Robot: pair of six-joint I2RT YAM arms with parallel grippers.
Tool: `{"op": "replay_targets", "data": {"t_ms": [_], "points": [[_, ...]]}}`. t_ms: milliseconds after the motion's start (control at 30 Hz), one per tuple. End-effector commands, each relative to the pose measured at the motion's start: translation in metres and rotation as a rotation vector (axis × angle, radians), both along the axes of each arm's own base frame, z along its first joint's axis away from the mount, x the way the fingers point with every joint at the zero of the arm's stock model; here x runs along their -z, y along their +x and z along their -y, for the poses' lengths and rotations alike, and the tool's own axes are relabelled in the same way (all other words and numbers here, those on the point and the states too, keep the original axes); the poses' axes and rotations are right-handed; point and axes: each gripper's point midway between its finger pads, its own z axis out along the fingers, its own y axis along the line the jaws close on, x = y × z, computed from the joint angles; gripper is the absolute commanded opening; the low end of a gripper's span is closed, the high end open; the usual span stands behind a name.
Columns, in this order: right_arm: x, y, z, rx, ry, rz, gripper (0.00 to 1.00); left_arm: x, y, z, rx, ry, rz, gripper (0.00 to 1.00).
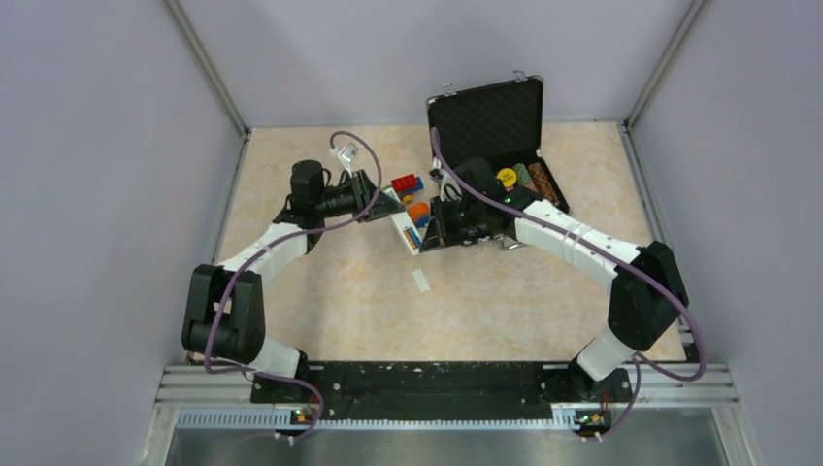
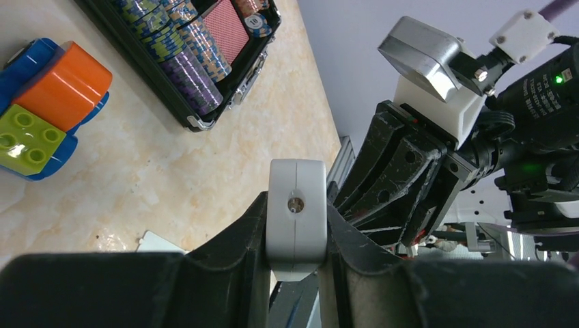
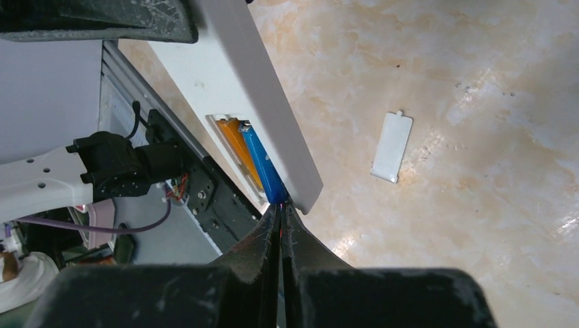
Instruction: Load the batteries into the remote control
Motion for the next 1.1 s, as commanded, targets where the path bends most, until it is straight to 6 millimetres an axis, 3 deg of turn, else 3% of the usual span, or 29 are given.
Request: {"op": "replay_targets", "data": {"t_ms": [0, 200, 500, 833, 967, 1067], "points": [[0.017, 0.04, 0.004, 0.123, -0.068, 0.03, 0.0, -0.057, -0.057, 0.014, 0.231, -0.113, 0.051, 0.0], [0.03, 0.041, 0.003, 0.135, -0.091, -0.017, 0.0, -0.059, -0.058, 0.014, 0.234, -0.115, 0.07, 0.0], [0.031, 0.041, 0.006, 0.127, -0.076, -0.044, 0.0, -0.063, -0.054, 0.014, 0.206, -0.091, 0.114, 0.0], [-0.011, 0.005, 0.025, -0.041, 0.06, 0.075, 0.01, -0.073, -0.02, 0.01, 0.054, -0.074, 0.088, 0.0], [-0.036, 0.006, 0.035, 0.016, 0.138, 0.113, 0.15, -0.088, -0.002, 0.007, -0.044, -0.098, 0.084, 0.0], [-0.068, 0.015, 0.04, 0.096, 0.262, 0.145, 0.41, -0.101, 0.013, 0.003, -0.144, -0.115, 0.071, 0.0]]}}
